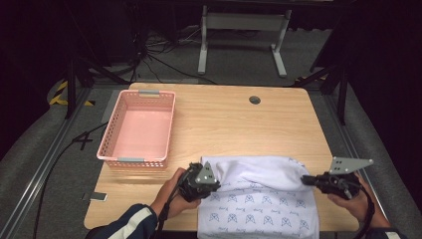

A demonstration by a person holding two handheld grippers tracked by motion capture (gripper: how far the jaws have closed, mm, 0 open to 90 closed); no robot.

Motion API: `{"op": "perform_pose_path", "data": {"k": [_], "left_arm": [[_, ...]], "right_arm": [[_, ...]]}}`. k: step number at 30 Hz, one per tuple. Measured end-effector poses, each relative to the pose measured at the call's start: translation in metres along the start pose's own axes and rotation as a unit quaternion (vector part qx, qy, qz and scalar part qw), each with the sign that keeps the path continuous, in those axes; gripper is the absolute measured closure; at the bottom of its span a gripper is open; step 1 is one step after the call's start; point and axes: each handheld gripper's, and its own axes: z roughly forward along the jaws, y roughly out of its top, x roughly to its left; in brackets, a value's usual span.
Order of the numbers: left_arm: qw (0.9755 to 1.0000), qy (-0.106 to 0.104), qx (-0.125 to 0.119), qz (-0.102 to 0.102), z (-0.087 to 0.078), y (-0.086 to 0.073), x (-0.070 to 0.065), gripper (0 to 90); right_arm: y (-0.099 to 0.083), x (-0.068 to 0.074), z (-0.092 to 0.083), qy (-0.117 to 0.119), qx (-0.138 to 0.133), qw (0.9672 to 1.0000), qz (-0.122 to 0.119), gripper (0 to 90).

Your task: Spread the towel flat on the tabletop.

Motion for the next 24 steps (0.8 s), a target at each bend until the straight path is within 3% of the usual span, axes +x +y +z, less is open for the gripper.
{"op": "perform_pose_path", "data": {"k": [1, 2, 3, 5, 6, 8, 9, 11, 13, 17, 19, 20, 21, 24], "left_arm": [[1.0, 0.0, 0.0, 0.0, 0.0, 0.0, 0.0, 84.5], [0.9999, 0.003, 0.016, 0.004, 0.008, -0.004, -0.004, 84.5], [0.9996, 0.009, 0.026, 0.001, 0.013, -0.006, -0.005, 84.5], [0.9975, 0.041, 0.055, 0.014, 0.022, -0.009, -0.001, 84.7], [0.9973, 0.052, 0.05, 0.013, 0.023, -0.01, 0.004, 84.8], [0.9967, 0.055, 0.058, -0.013, 0.025, -0.01, 0.015, 85.2], [0.9964, 0.059, 0.058, -0.016, 0.027, -0.011, 0.02, 85.2], [0.9966, 0.047, 0.052, -0.044, 0.029, -0.01, 0.032, 85.3], [0.996, 0.06, 0.053, -0.04, 0.032, -0.008, 0.036, 85.3], [0.9922, 0.101, 0.053, -0.052, 0.044, 0.003, 0.05, 85.4], [0.9908, 0.108, 0.053, -0.061, 0.049, 0.009, 0.061, 85.5], [0.989, 0.122, 0.058, -0.059, 0.053, 0.012, 0.068, 85.5], [0.989, 0.122, 0.058, -0.059, 0.053, 0.012, 0.068, 85.6], [0.9832, 0.149, 0.059, -0.087, 0.064, 0.022, 0.092, 85.7]], "right_arm": [[-0.005, 0.004, 0.004, 0.01, 0.017, 0.9998, -0.006, 87.8], [-0.005, 0.004, 0.004, 0.01, 0.017, 0.9998, -0.006, 87.8], [-0.013, 0.009, 0.011, 0.01, 0.044, 0.9989, -0.011, 87.9], [-0.024, 0.011, 0.024, 0.013, 0.068, 0.9976, -0.003, 87.9], [-0.029, 0.01, 0.032, -0.002, 0.089, 0.9961, 0.003, 87.9], [-0.034, 0.003, 0.036, -0.007, 0.074, 0.9969, 0.025, 87.9], [-0.034, -0.001, 0.036, -0.018, 0.07, 0.997, 0.028, 88.0], [-0.033, -0.008, 0.039, -0.041, 0.063, 0.9966, 0.033, 88.0], [-0.031, -0.012, 0.042, -0.051, 0.058, 0.9962, 0.039, 88.0], [-0.017, -0.032, 0.056, -0.096, 0.058, 0.9932, 0.033, 88.0], [-0.009, -0.044, 0.062, -0.111, 0.062, 0.9913, 0.031, 88.0], [-0.005, -0.05, 0.066, -0.118, 0.062, 0.9906, 0.032, 88.0], [-0.001, -0.058, 0.07, -0.124, 0.06, 0.9898, 0.035, 88.1], [0.008, -0.076, 0.079, -0.143, 0.058, 0.987, 0.045, 88.0]]}}
